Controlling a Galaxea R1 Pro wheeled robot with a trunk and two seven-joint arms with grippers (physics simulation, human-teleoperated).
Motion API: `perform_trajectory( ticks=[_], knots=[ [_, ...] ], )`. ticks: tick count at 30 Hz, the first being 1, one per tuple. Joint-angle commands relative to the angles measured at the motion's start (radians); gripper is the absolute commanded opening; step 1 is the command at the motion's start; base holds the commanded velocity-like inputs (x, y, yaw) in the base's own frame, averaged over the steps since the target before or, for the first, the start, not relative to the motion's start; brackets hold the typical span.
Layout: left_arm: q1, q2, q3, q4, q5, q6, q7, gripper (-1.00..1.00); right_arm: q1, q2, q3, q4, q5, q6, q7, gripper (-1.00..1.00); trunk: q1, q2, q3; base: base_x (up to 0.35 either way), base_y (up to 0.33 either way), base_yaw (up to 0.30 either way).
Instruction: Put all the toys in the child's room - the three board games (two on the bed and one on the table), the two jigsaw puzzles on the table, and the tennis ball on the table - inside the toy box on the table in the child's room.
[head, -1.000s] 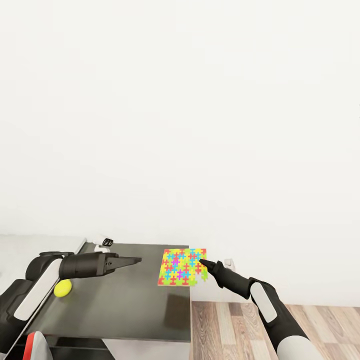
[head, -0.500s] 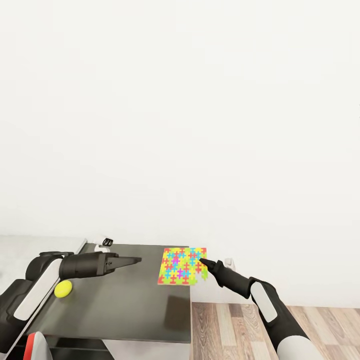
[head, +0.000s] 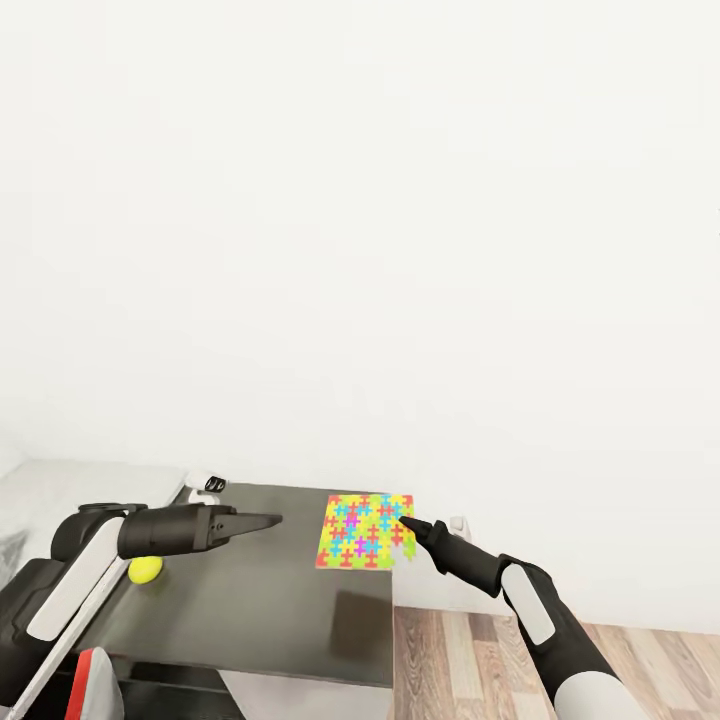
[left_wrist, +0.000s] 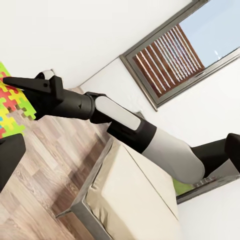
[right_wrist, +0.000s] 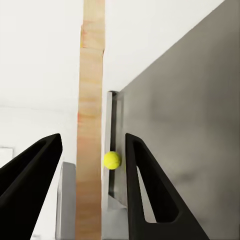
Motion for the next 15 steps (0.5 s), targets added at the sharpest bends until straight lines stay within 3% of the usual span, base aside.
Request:
perform_trajectory(
  ticks=[1, 15],
  knots=[
    [-0.002, 0.001, -0.002, 0.000, 0.002, 0.004, -0.001, 1.00, -0.001, 0.001, -0.004, -0.001, 0.000, 0.007, 0.002, -1.00, 0.001, -0.002, -0.002, 0.000, 0.000, 0.273],
    [-0.002, 0.000, -0.007, 0.001, 0.000, 0.004, -0.001, 1.00, -0.001, 0.001, -0.005, -0.001, 0.001, 0.006, 0.003, -1.00, 0.001, -0.002, -0.002, 0.000, 0.000, 0.265]
  ],
)
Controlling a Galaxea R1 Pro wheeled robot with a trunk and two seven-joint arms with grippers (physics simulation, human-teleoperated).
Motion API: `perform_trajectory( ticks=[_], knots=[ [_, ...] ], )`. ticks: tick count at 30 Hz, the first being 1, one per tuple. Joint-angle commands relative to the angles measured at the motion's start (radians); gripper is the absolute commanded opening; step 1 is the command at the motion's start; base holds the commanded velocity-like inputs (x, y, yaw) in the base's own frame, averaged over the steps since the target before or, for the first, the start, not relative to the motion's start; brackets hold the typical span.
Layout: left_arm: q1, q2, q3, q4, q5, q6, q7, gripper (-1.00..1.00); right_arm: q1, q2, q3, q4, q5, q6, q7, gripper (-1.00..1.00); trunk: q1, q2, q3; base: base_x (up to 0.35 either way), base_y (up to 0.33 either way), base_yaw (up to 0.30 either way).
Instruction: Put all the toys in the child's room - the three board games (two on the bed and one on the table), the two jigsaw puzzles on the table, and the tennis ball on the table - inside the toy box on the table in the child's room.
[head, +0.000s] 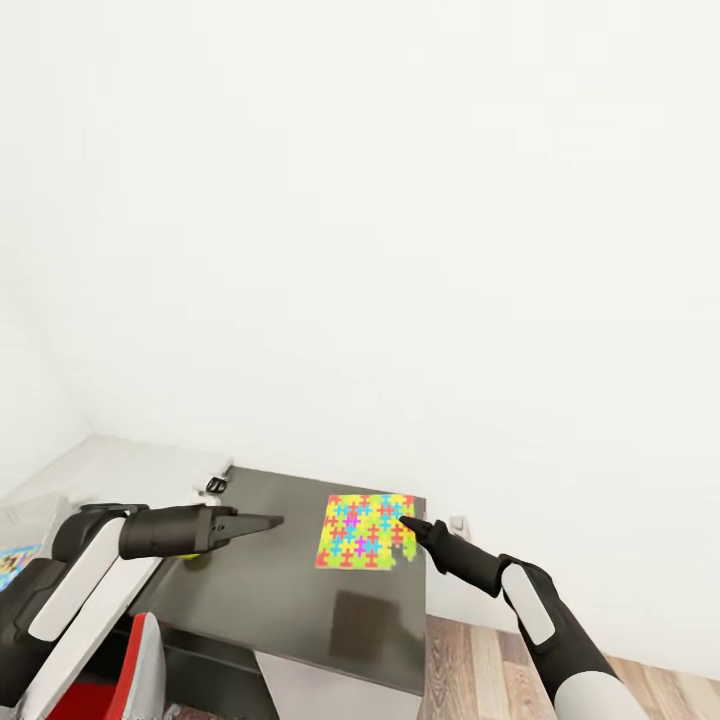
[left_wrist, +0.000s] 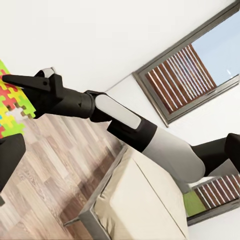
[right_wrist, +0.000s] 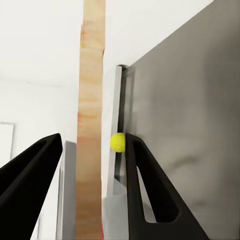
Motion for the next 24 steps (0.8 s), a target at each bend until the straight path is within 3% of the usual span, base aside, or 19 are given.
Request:
perform_trajectory(
  ticks=[1, 24],
  knots=[
    [-0.001, 0.001, -0.002, 0.000, 0.003, 0.004, -0.001, 1.00, -0.001, 0.001, -0.005, 0.000, 0.000, 0.006, 0.003, -1.00, 0.001, -0.002, -0.002, 0.000, 0.000, 0.089],
    [-0.001, 0.000, -0.003, 0.000, 0.002, 0.000, -0.001, 1.00, 0.001, 0.001, -0.008, 0.000, -0.001, 0.006, 0.003, -1.00, 0.001, -0.002, -0.002, 0.000, 0.000, 0.010]
  ],
)
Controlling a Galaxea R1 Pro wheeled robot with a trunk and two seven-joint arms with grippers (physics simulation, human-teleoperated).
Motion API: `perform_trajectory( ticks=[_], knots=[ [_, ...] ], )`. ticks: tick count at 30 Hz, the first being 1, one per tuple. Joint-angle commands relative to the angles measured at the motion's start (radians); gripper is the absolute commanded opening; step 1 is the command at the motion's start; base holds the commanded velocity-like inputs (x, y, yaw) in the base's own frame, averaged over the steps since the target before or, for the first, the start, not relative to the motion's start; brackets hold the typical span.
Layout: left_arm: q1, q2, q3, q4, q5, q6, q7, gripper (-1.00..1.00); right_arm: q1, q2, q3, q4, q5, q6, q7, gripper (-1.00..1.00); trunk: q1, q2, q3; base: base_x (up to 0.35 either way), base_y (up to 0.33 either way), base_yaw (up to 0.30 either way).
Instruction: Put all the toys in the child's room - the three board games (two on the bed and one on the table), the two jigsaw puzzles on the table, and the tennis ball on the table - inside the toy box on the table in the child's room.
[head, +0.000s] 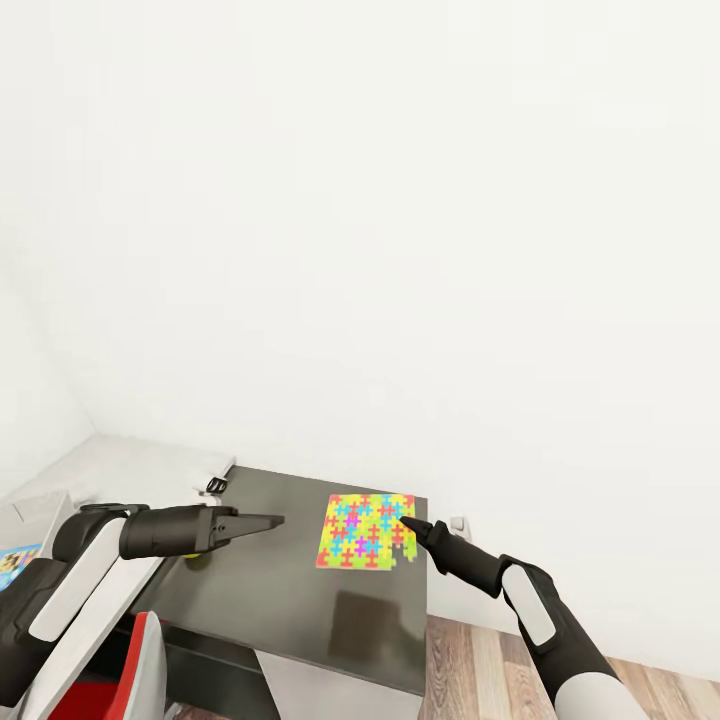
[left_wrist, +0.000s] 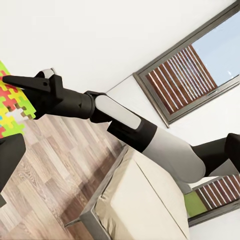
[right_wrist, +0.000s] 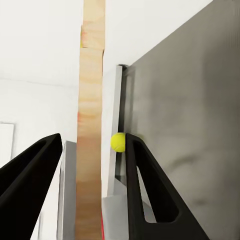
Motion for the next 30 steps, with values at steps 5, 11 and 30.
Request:
perform_trajectory(
  ticks=[5, 11, 30],
  knots=[
    [-0.001, 0.001, -0.001, 0.000, 0.003, 0.004, -0.001, 1.00, 0.000, 0.001, -0.004, 0.000, 0.000, 0.006, 0.002, -1.00, 0.001, -0.002, -0.002, 0.000, 0.000, 0.000],
    [-0.001, 0.002, -0.001, 0.000, 0.004, 0.006, -0.002, 1.00, 0.000, 0.001, -0.005, 0.000, 0.000, 0.006, 0.002, -1.00, 0.001, -0.002, -0.002, 0.000, 0.000, 0.000],
    [-0.013, 0.024, 0.024, 0.000, 0.011, 0.031, -0.010, 1.00, 0.000, -0.005, -0.002, 0.000, -0.001, -0.056, 0.005, -1.00, 0.001, -0.002, -0.002, 0.000, 0.000, 0.000]
  ],
)
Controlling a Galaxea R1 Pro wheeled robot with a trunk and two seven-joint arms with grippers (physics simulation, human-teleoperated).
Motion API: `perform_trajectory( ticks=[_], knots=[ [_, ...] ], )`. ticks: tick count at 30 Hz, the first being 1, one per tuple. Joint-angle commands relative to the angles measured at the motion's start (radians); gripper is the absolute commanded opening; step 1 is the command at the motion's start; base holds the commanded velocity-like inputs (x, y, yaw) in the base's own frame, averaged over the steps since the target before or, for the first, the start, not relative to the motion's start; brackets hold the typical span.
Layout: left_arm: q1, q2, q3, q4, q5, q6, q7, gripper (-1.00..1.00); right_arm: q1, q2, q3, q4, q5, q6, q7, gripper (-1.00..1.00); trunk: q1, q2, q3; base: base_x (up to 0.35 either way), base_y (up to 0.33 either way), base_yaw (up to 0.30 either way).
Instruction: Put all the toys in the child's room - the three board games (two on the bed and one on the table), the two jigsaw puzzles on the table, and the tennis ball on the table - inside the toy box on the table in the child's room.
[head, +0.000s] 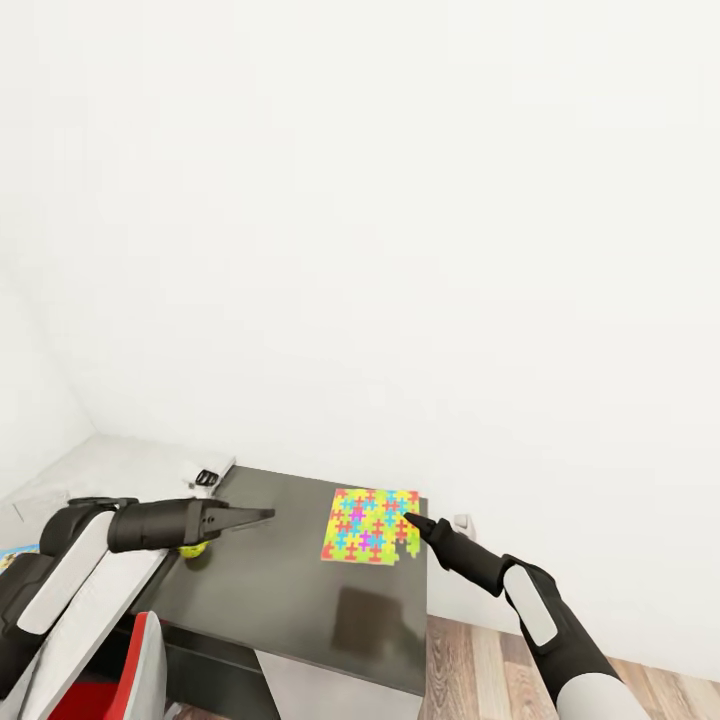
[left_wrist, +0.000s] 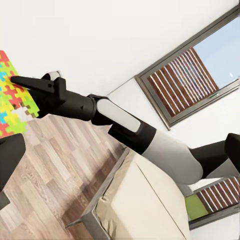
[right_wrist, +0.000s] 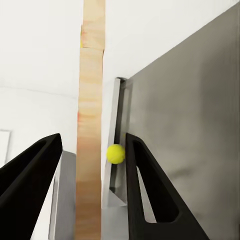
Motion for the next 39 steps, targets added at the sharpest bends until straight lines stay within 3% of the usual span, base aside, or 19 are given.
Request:
perform_trajectory(
  ticks=[1, 4, 6, 9, 11, 13, 14, 15, 17, 19, 22, 24, 28, 34, 37, 39],
  knots=[
    [-0.007, 0.006, 0.004, 0.000, 0.002, 0.005, -0.002, 1.00, -0.001, 0.000, -0.004, 0.000, -0.001, 0.007, 0.002, -1.00, 0.001, -0.002, -0.002, 0.000, 0.000, 0.000],
    [-0.037, 0.033, 0.019, 0.000, 0.005, 0.007, -0.002, 1.00, 0.000, -0.004, -0.006, 0.000, -0.001, 0.006, 0.002, -1.00, 0.001, -0.002, -0.002, 0.000, 0.000, 0.001],
    [-0.056, 0.066, 0.025, 0.001, 0.008, 0.008, -0.003, 1.00, 0.002, -0.006, -0.006, 0.000, -0.001, 0.007, 0.005, -1.00, 0.001, -0.002, -0.002, 0.000, 0.000, 0.038],
    [-0.093, 0.168, 0.048, 0.001, 0.020, 0.009, -0.009, 1.00, 0.004, -0.009, -0.007, 0.000, -0.001, 0.007, 0.031, -1.00, 0.001, -0.002, -0.002, 0.000, 0.000, 0.140],
    [-0.102, 0.201, 0.068, 0.001, 0.033, 0.009, -0.016, 1.00, 0.004, -0.009, -0.007, 0.000, -0.001, 0.006, 0.039, -1.00, 0.001, -0.002, -0.002, 0.000, 0.000, 0.216],
    [-0.111, 0.263, 0.113, 0.002, 0.070, 0.009, -0.036, 1.00, 0.005, -0.008, -0.007, 0.000, 0.000, 0.006, 0.046, -1.00, 0.001, -0.002, -0.002, 0.000, 0.000, 0.253],
    [-0.113, 0.278, 0.121, 0.002, 0.079, 0.009, -0.042, 1.00, 0.005, -0.008, -0.007, 0.001, 0.000, 0.006, 0.047, -1.00, 0.001, -0.002, -0.002, 0.000, 0.000, 0.265],
    [-0.114, 0.310, 0.134, 0.004, 0.092, 0.009, -0.055, 1.00, 0.005, -0.007, -0.007, 0.001, 0.000, 0.006, 0.049, -1.00, 0.001, -0.002, -0.002, 0.000, 0.000, 0.273],
    [-0.114, 0.377, 0.146, 0.030, 0.106, 0.009, -0.086, 1.00, 0.005, -0.007, -0.006, 0.001, 0.000, 0.006, 0.051, -1.00, 0.001, -0.002, -0.002, 0.000, 0.000, 0.281],
    [-0.113, 0.414, 0.150, 0.088, 0.110, 0.009, -0.118, 1.00, 0.005, -0.005, -0.006, 0.001, 0.000, 0.005, 0.051, -1.00, 0.001, -0.002, -0.002, 0.000, 0.000, 0.285],
    [-0.112, 0.440, 0.152, 0.226, 0.105, 0.003, -0.200, 1.00, 0.005, -0.001, -0.003, 0.001, 0.002, 0.004, 0.052, -1.00, 0.001, -0.002, -0.002, 0.000, 0.000, 0.287],
    [-0.112, 0.451, 0.154, 0.369, 0.094, -0.010, -0.299, 1.00, 0.005, 0.001, -0.001, 0.001, 0.002, 0.003, 0.052, -1.00, 0.001, -0.002, -0.002, 0.000, 0.000, 0.289],
    [-0.111, 0.466, 0.156, 0.616, 0.039, -0.113, -0.454, 1.00, 0.005, -0.002, -0.001, 0.001, 0.001, 0.003, 0.052, -1.00, 0.001, -0.002, -0.002, 0.000, 0.000, 0.289],
    [-0.110, 0.530, 0.154, 0.891, 0.011, -0.210, -0.474, 1.00, 0.005, -0.003, 0.001, 0.000, 0.001, 0.003, 0.052, -1.00, 0.001, -0.002, -0.002, 0.000, 0.000, 0.289],
    [-0.110, 0.543, 0.156, 0.973, 0.007, -0.230, -0.474, 1.00, 0.005, -0.003, 0.001, 0.001, 0.002, 0.003, 0.052, -1.00, 0.001, -0.002, -0.002, 0.000, 0.000, 0.289],
    [-0.110, 0.574, 0.155, 1.023, 0.008, -0.240, -0.474, 1.00, 0.005, -0.002, 0.002, 0.000, 0.002, 0.003, 0.052, -1.00, 0.001, -0.002, -0.002, 0.000, 0.000, 0.289]
  ],
)
